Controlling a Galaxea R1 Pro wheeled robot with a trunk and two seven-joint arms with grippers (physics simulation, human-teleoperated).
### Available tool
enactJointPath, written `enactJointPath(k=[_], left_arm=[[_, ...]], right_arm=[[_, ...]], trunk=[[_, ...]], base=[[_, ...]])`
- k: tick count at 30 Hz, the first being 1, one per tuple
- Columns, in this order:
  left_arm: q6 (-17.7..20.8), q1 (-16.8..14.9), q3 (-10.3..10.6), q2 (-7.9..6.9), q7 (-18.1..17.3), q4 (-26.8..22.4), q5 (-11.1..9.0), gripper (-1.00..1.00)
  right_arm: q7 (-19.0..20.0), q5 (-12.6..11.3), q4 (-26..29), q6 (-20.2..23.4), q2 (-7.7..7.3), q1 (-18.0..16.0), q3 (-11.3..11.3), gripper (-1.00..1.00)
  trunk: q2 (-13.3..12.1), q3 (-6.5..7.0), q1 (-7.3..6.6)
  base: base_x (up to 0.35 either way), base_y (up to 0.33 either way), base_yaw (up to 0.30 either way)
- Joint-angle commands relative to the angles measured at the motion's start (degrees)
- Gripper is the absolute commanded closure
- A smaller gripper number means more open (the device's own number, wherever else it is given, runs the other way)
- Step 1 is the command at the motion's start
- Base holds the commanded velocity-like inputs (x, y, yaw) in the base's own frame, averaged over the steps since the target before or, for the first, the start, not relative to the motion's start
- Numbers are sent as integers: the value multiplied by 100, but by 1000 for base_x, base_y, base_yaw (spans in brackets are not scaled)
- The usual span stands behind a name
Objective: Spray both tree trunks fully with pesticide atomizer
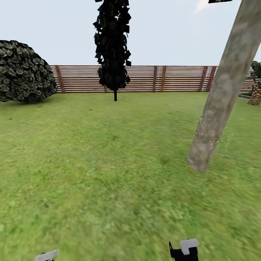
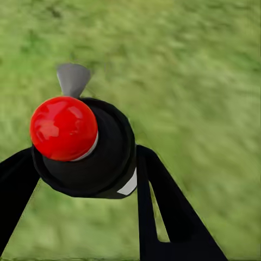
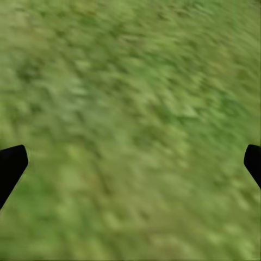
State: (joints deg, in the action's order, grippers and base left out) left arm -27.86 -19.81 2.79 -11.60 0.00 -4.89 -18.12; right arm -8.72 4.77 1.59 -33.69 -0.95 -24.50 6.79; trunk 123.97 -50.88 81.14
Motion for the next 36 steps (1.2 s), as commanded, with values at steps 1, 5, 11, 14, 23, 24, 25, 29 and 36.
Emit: enactJointPath(k=[1,5,11,14,23,24,25,29,36], left_arm=[[-17,-5,28,0,4,6,-34,100],[-17,-5,28,0,2,6,-34,100],[-13,-5,28,0,7,6,-34,100],[-9,-5,28,0,8,6,-34,100],[-12,-5,28,7,9,6,-35,100],[-14,-5,28,8,9,6,-36,100],[-15,-5,28,8,9,6,-35,100],[-17,-5,28,7,9,6,-34,100],[-15,-5,28,9,9,6,-34,100]], right_arm=[[-60,51,-3,-4,-1,-2,33,-100],[-60,51,-8,-4,-1,-2,33,-100],[-60,49,-2,-3,-1,-2,33,-100],[-60,51,-1,-5,-1,-2,32,-100],[-60,49,-1,-4,-1,-2,31,-100],[-60,50,-1,-5,-1,-2,31,-100],[-60,49,-1,-5,-1,-2,31,-100],[-60,48,-1,-4,-1,-2,30,-100],[-60,51,-2,-4,-1,-2,32,-100]], trunk=[[2,-5,-1],[2,-5,-1],[2,-5,-1],[2,-5,-1],[2,-5,-1],[2,-5,-1],[2,-5,-1],[2,-5,-1],[2,-5,-1]], base=[[0,0,285],[0,0,285],[-42,23,285],[-212,178,285],[-248,221,285],[-265,215,285],[-227,148,285],[-84,48,285],[-4,2,285]])
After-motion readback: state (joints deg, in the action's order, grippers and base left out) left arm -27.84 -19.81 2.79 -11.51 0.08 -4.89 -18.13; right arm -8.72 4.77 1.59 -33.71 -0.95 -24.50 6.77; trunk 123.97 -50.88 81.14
